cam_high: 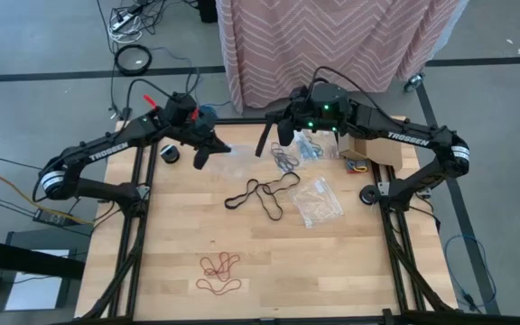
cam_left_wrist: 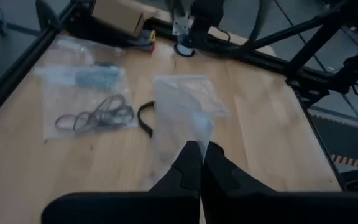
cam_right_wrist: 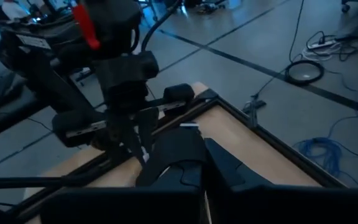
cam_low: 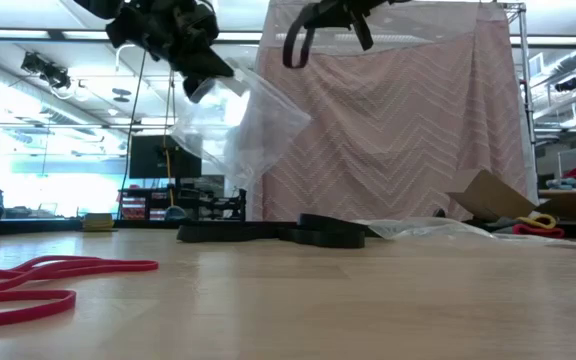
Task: Sort rubber bands
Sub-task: Put the black rubber band into the left transparent zip bag
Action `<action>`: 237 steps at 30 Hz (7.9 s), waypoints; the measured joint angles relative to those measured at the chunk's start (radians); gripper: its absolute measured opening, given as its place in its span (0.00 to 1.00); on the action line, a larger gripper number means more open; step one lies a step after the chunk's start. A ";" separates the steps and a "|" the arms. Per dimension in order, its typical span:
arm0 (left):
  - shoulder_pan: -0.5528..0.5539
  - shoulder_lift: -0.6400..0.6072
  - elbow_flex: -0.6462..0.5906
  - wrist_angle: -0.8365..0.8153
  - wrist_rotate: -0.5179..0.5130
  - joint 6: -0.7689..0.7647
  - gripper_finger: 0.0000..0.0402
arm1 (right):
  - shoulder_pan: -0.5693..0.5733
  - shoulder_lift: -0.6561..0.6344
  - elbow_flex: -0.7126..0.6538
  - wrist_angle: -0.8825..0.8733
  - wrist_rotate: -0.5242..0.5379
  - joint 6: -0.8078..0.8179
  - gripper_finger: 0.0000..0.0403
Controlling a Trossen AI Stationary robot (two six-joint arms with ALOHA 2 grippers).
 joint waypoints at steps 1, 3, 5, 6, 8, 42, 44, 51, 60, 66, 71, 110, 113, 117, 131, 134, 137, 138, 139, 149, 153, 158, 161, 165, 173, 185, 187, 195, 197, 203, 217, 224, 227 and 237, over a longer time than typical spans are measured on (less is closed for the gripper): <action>-0.009 0.007 0.000 0.025 -0.003 -0.008 0.00 | 0.000 0.000 0.001 -0.003 0.000 -0.002 0.00; -0.023 0.023 0.000 0.095 -0.003 -0.032 0.00 | 0.000 0.002 0.002 -0.003 0.003 -0.002 0.00; -0.034 0.035 0.000 0.146 -0.003 -0.057 0.00 | 0.000 0.011 0.004 -0.009 0.009 -0.002 0.00; -0.040 0.041 0.000 0.173 -0.004 -0.072 0.00 | 0.000 0.013 0.003 -0.020 0.009 -0.002 0.00; -0.048 0.048 0.000 0.215 -0.003 -0.096 0.00 | 0.000 0.019 0.002 -0.018 0.013 -0.002 0.00; -0.062 0.049 0.000 0.256 -0.041 -0.109 0.00 | 0.008 0.033 0.069 -0.031 -0.024 -0.026 0.00; -0.062 0.049 0.000 0.257 -0.055 -0.120 0.00 | 0.013 0.033 0.069 -0.032 -0.032 -0.026 0.00; -0.062 0.048 0.000 0.288 -0.080 -0.128 0.00 | 0.017 0.033 0.069 -0.056 -0.184 -0.026 0.00; -0.062 0.048 0.000 0.344 -0.046 -0.181 0.00 | 0.020 0.033 0.050 -0.191 -0.175 -0.019 0.00; -0.062 0.048 0.000 0.321 -0.013 -0.183 0.00 | 0.014 0.034 0.049 -0.151 -0.140 -0.040 0.00; -0.062 0.048 0.000 0.248 -0.032 -0.142 0.00 | 0.012 0.034 0.063 -0.064 -0.147 -0.035 0.00; -0.124 0.098 0.001 0.310 -0.419 -0.100 0.00 | -0.110 0.054 0.067 0.018 -0.042 0.008 0.00; -0.141 0.134 0.001 0.310 -0.519 -0.097 0.00 | -0.130 0.086 0.068 0.069 -0.022 0.037 0.00; -0.156 0.180 0.001 0.337 -0.544 -0.080 0.00 | -0.151 0.127 0.067 0.085 -0.008 0.068 0.00; -0.160 0.213 0.001 0.341 -0.583 -0.071 0.00 | -0.171 0.147 0.066 0.060 -0.018 0.084 0.00; -0.160 0.213 0.001 0.342 -0.583 -0.071 0.00 | -0.171 0.147 0.066 0.058 -0.018 0.084 0.00; -0.160 0.213 0.001 0.341 -0.583 -0.071 0.00 | -0.171 0.147 0.066 0.057 -0.018 0.081 0.00; -0.160 0.213 0.001 0.342 -0.582 -0.071 0.00 | -0.171 0.147 0.066 0.055 -0.018 0.081 0.00; -0.160 0.213 0.001 0.342 -0.581 -0.071 0.00 | -0.171 0.147 0.066 0.049 -0.018 0.081 0.00; -0.160 0.213 0.001 0.345 -0.577 -0.071 0.00 | -0.171 0.147 0.066 0.012 -0.017 0.076 0.00; -0.160 0.213 0.001 0.355 -0.560 -0.071 0.00 | -0.171 0.147 0.066 0.000 -0.009 0.076 0.00; -0.160 0.213 0.002 0.359 -0.559 -0.071 0.00 | -0.171 0.147 0.066 -0.058 0.005 0.068 0.00; -0.160 0.213 0.002 0.372 -0.558 -0.071 0.00 | -0.171 0.147 0.066 -0.092 0.015 0.068 0.00; -0.160 0.213 0.003 0.374 -0.559 -0.071 0.00 | -0.171 0.147 0.066 -0.113 0.020 0.070 0.00; -0.146 0.213 0.003 0.371 -0.580 -0.071 0.00 | -0.169 0.147 0.066 -0.192 0.021 0.084 0.00; -0.132 0.211 0.034 0.422 -0.488 -0.113 0.00 | -0.169 0.148 0.066 -0.223 -0.106 0.068 0.00; -0.132 0.211 0.055 0.423 -0.486 -0.105 0.00 | -0.169 0.148 0.066 -0.227 -0.120 0.066 0.00; -0.120 0.209 0.099 0.299 -0.458 -0.067 0.00 | -0.183 0.148 0.066 -0.305 -0.131 0.032 0.00; -0.120 0.209 0.099 0.280 -0.422 -0.066 0.00 | -0.190 0.148 0.065 -0.307 -0.155 0.025 0.00; -0.120 0.209 0.099 0.276 -0.407 -0.048 0.00 | -0.189 0.147 0.066 -0.192 -0.258 -0.028 0.00; -0.120 0.210 0.099 0.304 -0.292 -0.051 0.00 | -0.186 0.146 0.058 -0.248 -0.239 -0.085 0.00; -0.119 0.210 0.099 0.301 -0.290 -0.052 0.00 | -0.194 0.168 0.055 -0.186 -0.300 -0.087 0.00; -0.118 0.210 0.099 0.301 -0.290 -0.052 0.00 | -0.176 0.161 0.059 -0.172 -0.320 -0.090 0.00; -0.110 0.210 0.098 0.269 -0.300 -0.047 0.00 | -0.147 0.159 0.056 -0.332 -0.314 -0.117 0.00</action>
